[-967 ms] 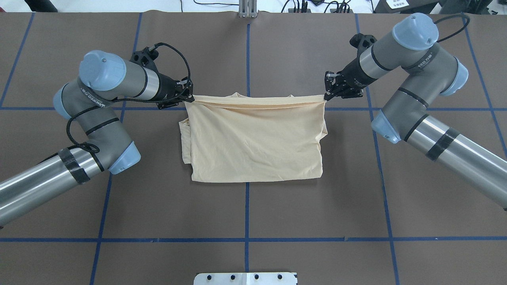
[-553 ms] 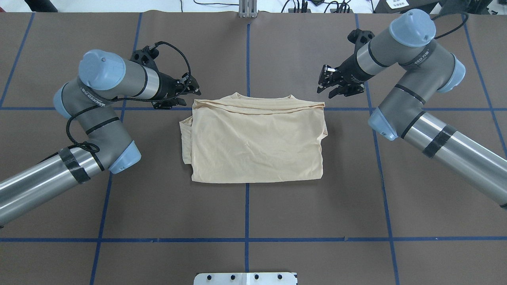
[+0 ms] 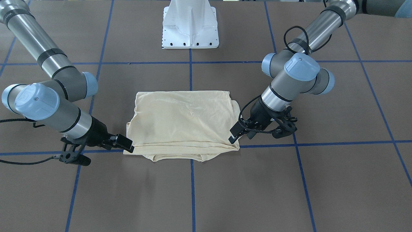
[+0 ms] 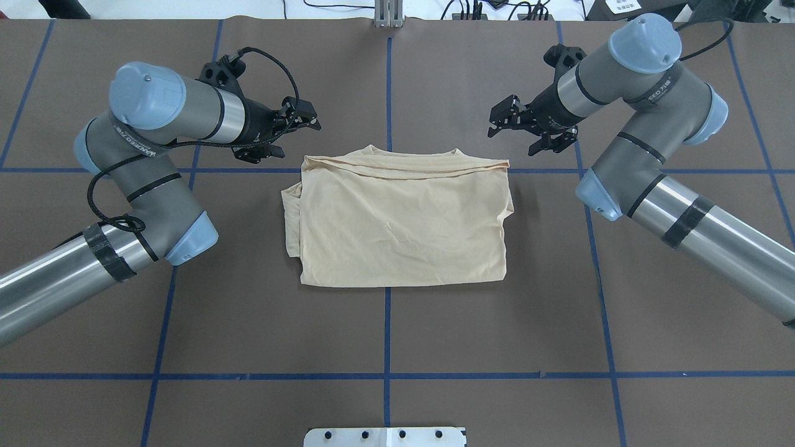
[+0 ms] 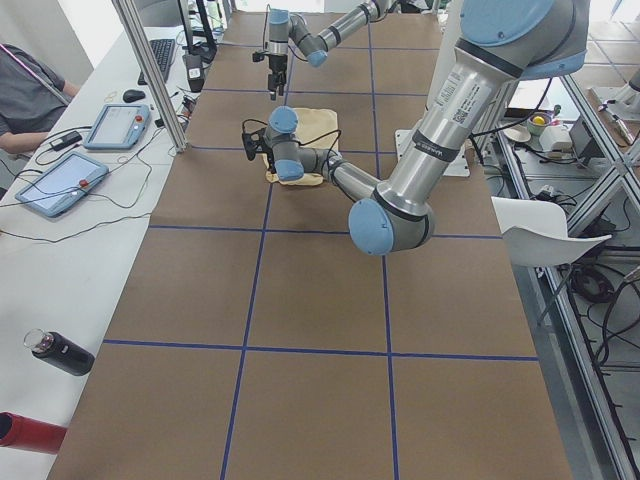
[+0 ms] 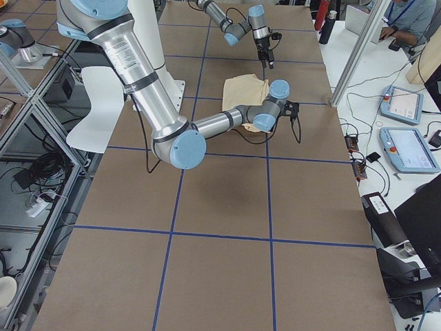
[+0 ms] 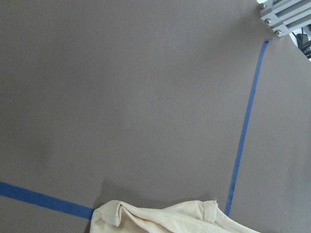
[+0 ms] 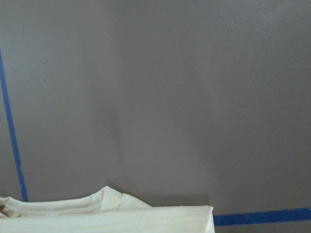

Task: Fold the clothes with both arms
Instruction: 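Open both grippers to release the hem and lift them away, then lower the right gripper onto the shirt's farthest corner and grasp it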

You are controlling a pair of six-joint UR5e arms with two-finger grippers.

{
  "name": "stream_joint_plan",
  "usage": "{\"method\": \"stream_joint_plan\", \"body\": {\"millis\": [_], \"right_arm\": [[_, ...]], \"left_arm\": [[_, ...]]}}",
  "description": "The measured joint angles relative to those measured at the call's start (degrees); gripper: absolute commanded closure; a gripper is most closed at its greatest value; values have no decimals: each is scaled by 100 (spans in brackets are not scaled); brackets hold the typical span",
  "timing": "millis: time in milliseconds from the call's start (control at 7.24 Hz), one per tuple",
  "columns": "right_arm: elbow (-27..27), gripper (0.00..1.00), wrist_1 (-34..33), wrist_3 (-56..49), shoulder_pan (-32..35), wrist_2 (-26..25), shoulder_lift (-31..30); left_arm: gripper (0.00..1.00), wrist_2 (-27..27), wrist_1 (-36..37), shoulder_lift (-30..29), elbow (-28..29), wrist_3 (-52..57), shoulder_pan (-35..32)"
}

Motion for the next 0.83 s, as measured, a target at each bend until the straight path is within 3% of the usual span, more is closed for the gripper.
{"method": "stream_joint_plan", "body": {"millis": [829], "right_arm": [[215, 2, -21, 8, -608, -193, -332]], "left_arm": [[0, 9, 21, 75, -344, -10, -12]]}}
